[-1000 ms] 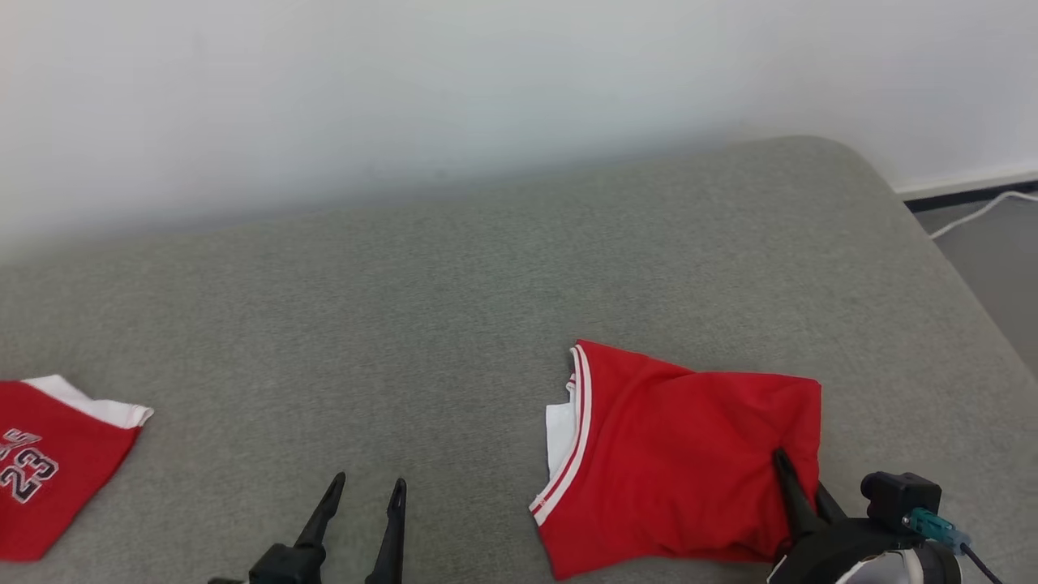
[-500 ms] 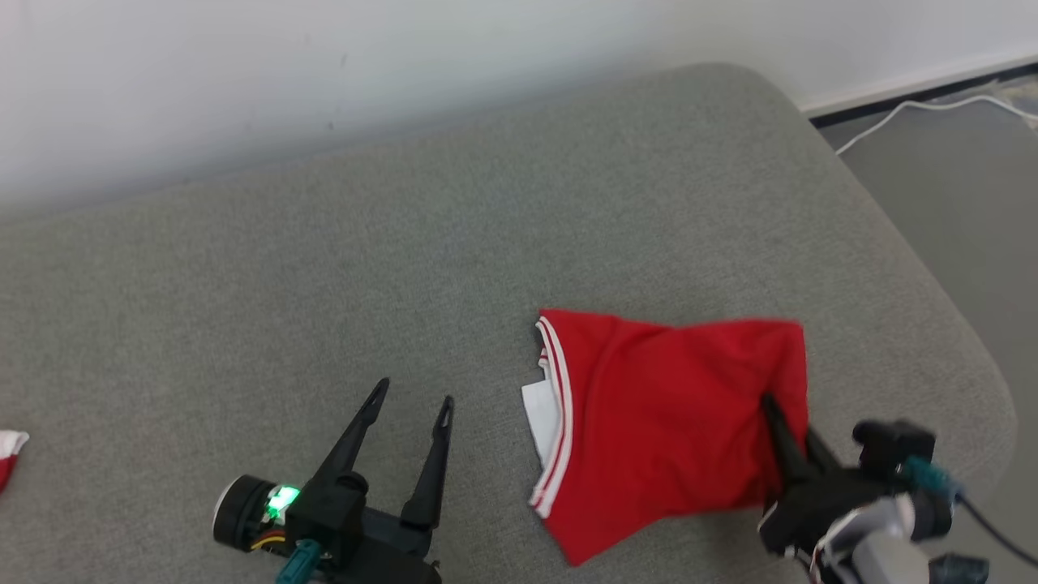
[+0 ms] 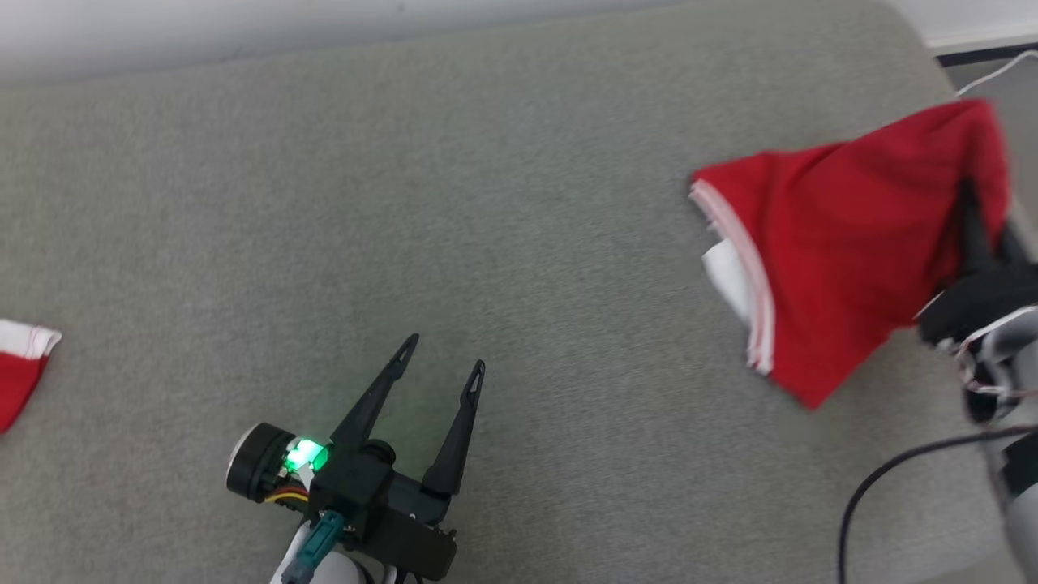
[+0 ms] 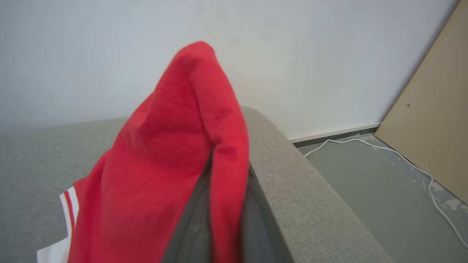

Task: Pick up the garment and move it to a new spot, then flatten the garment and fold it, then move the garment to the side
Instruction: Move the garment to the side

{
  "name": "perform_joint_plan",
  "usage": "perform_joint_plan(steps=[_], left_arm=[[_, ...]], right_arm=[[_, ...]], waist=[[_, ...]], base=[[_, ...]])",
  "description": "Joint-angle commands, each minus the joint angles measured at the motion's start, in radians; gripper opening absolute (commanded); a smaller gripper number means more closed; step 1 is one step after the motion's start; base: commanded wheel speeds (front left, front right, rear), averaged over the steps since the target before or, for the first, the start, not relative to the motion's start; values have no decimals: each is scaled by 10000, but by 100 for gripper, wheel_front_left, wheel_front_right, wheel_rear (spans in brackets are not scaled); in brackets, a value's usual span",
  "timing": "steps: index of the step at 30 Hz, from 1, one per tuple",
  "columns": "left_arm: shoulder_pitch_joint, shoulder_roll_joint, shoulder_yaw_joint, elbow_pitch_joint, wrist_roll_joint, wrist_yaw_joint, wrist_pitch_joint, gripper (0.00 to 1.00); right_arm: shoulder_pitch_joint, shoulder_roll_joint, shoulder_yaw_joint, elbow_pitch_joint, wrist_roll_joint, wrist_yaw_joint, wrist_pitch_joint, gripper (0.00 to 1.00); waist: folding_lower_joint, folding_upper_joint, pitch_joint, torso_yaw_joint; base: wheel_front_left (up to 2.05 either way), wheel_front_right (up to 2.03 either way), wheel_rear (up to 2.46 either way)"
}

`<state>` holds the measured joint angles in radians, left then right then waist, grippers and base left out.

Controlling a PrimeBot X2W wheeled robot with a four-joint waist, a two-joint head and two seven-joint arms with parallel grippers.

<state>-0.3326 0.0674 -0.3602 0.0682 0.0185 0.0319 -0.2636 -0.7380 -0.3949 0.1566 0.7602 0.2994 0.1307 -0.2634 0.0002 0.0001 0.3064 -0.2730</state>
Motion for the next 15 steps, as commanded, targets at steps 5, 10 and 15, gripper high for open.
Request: perform_joint_plan(steps=[5,10,15], left_arm=[[-281,194,-101,-144,64,133,-14,100],[-459,305,-220,-293,51,237,-14,100],[-638,371,-299,-355,-22,331,-14,100]], right_arm=[[-1028,-625,-1190,1185,-700,0,-5,0],[-1525,-1032,-2294,1893,-1639,0,-5,0],[-1775,-1205,-3397,2175,-2692,0,-5,100]], waist=[[-2,-1,1370,1230],[-2,-1,1718,1534],[-2,-1,1877,1688]], base=[[0,0,0],[0,0,0],[0,0,0]])
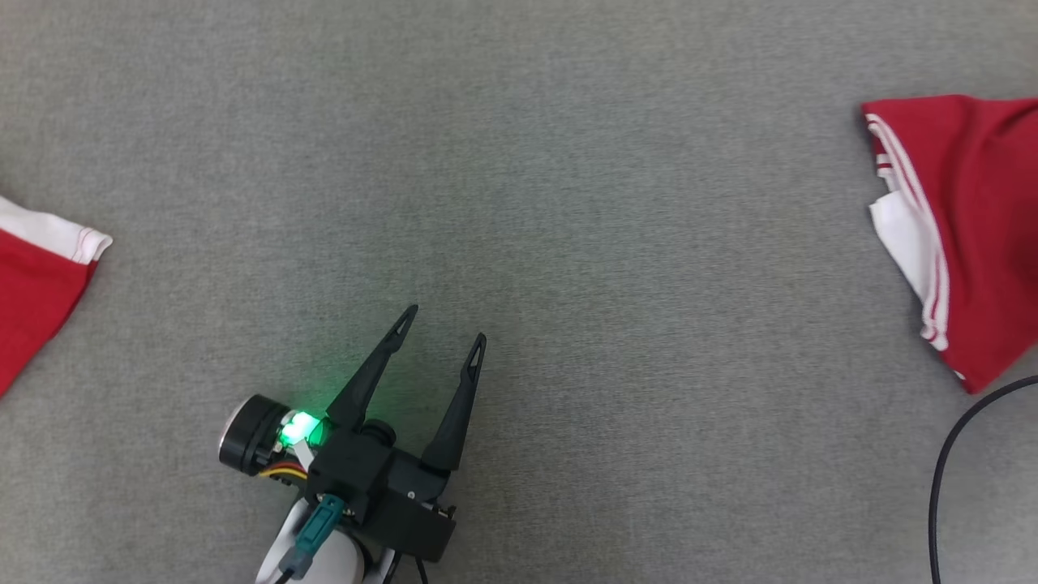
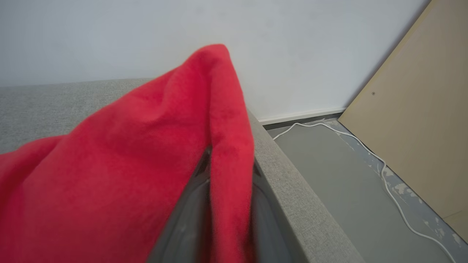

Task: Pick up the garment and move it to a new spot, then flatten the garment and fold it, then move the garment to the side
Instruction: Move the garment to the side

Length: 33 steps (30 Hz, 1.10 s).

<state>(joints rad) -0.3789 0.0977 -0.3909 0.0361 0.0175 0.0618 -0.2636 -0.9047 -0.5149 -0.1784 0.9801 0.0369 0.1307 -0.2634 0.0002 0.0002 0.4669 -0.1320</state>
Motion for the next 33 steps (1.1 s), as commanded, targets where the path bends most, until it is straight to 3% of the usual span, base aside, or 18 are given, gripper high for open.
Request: perform_joint_plan(steps=[1,7,11,15,33], left_arm=[[-194,71,2,-46,-28,66,-14,100],[-191,53,-41,13,-122,192,-14,100],[99,21,48,92,-286,285,-14,100],[482,-12,217,174,-435,390,-14,100],[2742,-139,1977,1029,-660,941,-13,100]], right_arm=[[-113,35,-291,-108,-260,0,-5,100],[297,271,-1192,-455,-1243,0,-5,100],[806,633,-1844,-1350,-1782,0,-4,100],[1606,1204,-1795,-2400,-1831,0,0,100],[5948,2983,1549,-5719,513,0,-2,100]], waist=[[-2,-2,277,294],[-2,-2,-6,370],[-2,-2,-523,428],[-2,-2,-1284,527],[-2,-2,-4097,1013]], base=[[0,0,0],[0,0,0],[0,0,0],[0,0,0],[0,0,0]])
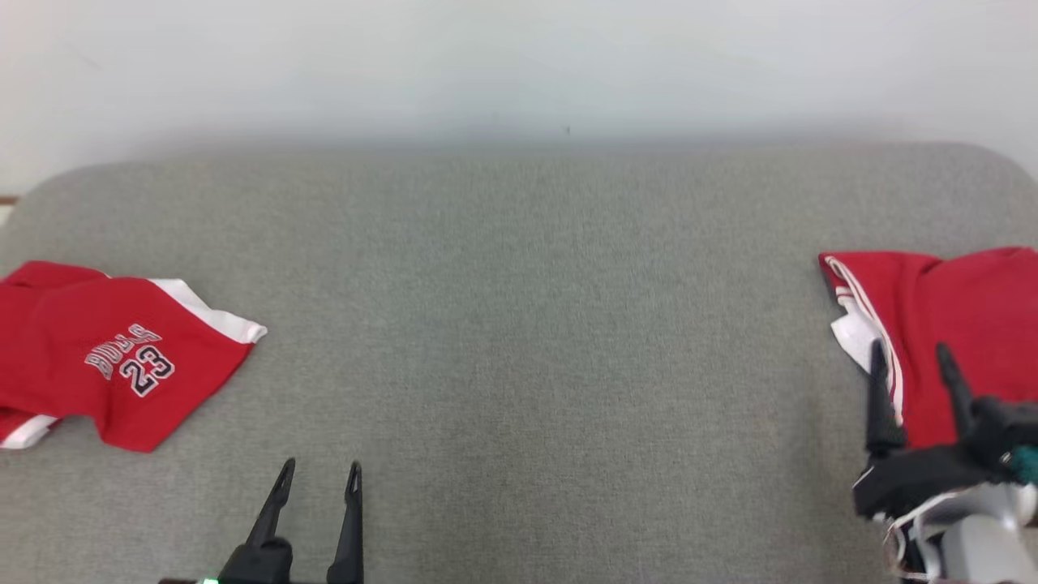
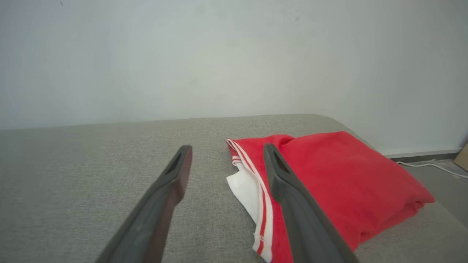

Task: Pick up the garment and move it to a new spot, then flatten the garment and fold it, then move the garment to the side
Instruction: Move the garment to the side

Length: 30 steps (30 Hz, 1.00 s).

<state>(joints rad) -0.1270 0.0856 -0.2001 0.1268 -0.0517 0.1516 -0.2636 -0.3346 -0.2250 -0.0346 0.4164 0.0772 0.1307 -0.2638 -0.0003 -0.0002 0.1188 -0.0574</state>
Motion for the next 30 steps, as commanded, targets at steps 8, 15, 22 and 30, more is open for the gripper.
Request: perform_joint_plan(steps=[8,15,22,30], left_arm=[[693,-99,693,485,32,4,-14,100],[899,-160,1131,679,104,-13,-14,100],[968,-204,1389,906,120,-149,-14,100],[1041,-243,1541,1188,158,-336,-14,100]], right_arm=[[1393,739,1079,-814,320,0,0,100],[1877,1105,1107,-1228,392,0,2,100],[2281,1288,1120,-1294,275,0,2,100],[2510,1347,1324,-999,268,0,1,100]], waist=[[3,2,-1091,468],[3,2,-1319,496],[3,2,-1585,496],[3,2,-1775,485]], base=[[0,0,0],[0,0,0],[0,0,0],[0,0,0]])
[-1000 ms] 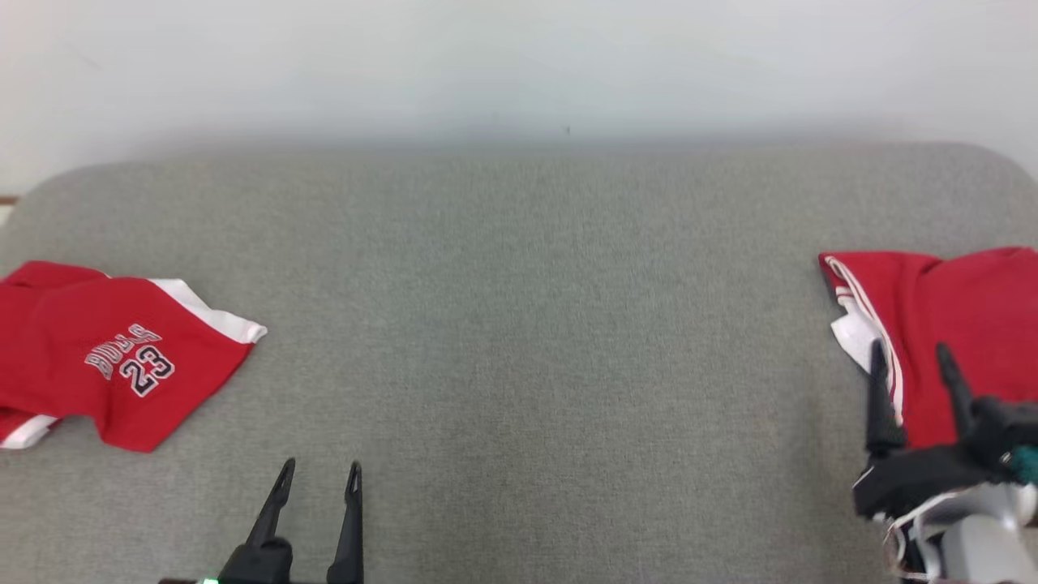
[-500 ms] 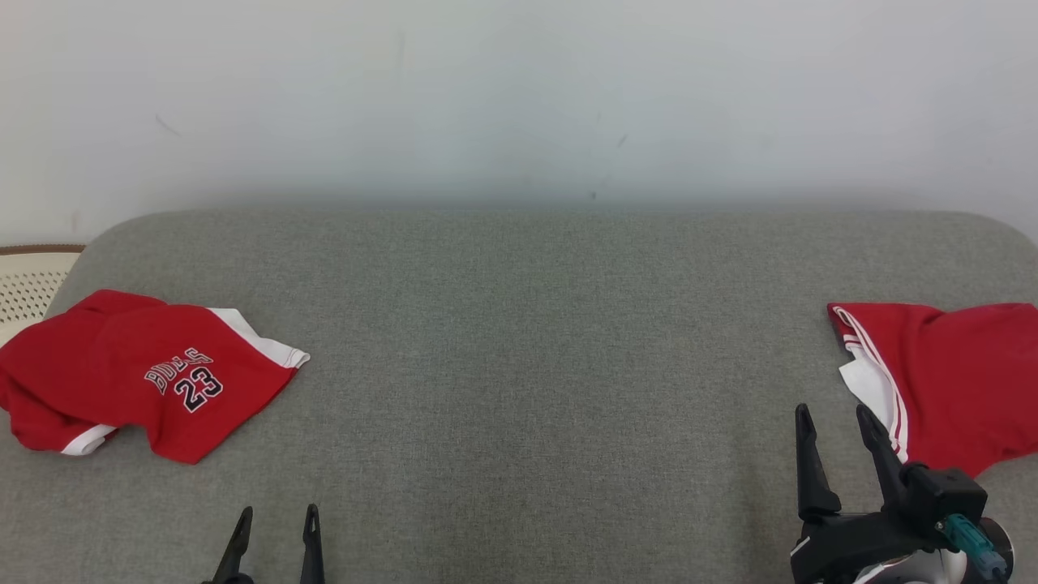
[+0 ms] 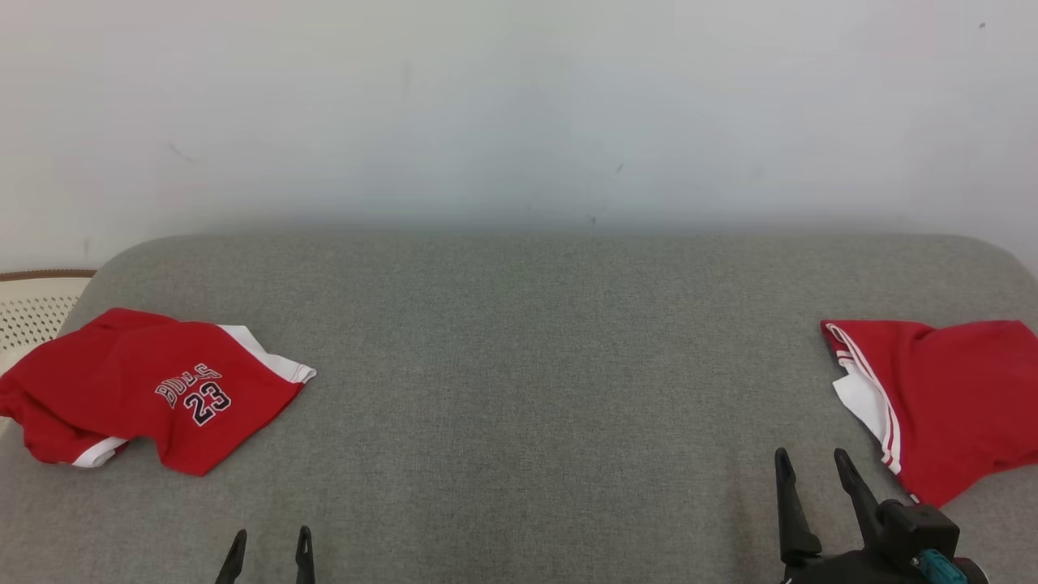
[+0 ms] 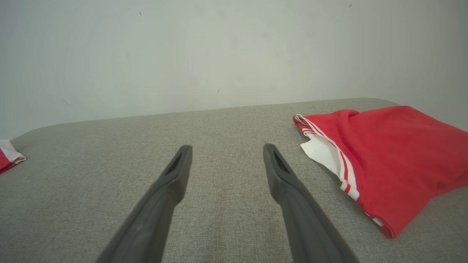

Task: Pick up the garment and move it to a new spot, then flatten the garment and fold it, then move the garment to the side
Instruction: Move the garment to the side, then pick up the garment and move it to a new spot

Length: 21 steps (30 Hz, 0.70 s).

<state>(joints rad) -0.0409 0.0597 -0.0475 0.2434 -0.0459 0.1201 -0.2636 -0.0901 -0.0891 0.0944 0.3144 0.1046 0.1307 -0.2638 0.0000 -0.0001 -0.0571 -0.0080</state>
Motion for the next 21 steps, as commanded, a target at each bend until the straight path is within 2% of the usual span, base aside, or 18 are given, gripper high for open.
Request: perform_joint_plan(steps=[1,11,21], left_arm=[[191,14,44,33,102,-19,-14,100],[240,-4,244,102,193,-190,-14,100],[275,-28,245,76,260,-152,-14,100]], right_arm=[[88,-32,52,98,6,0,2,100],[187,-35,165,401,160,0,2,100],[180,-66,247,464,214,0,2,100]], waist=[[0,1,-40,-13],[0,1,-179,-81],[0,1,-114,-48]], base=[[0,0,0],[0,0,0],[0,0,0]])
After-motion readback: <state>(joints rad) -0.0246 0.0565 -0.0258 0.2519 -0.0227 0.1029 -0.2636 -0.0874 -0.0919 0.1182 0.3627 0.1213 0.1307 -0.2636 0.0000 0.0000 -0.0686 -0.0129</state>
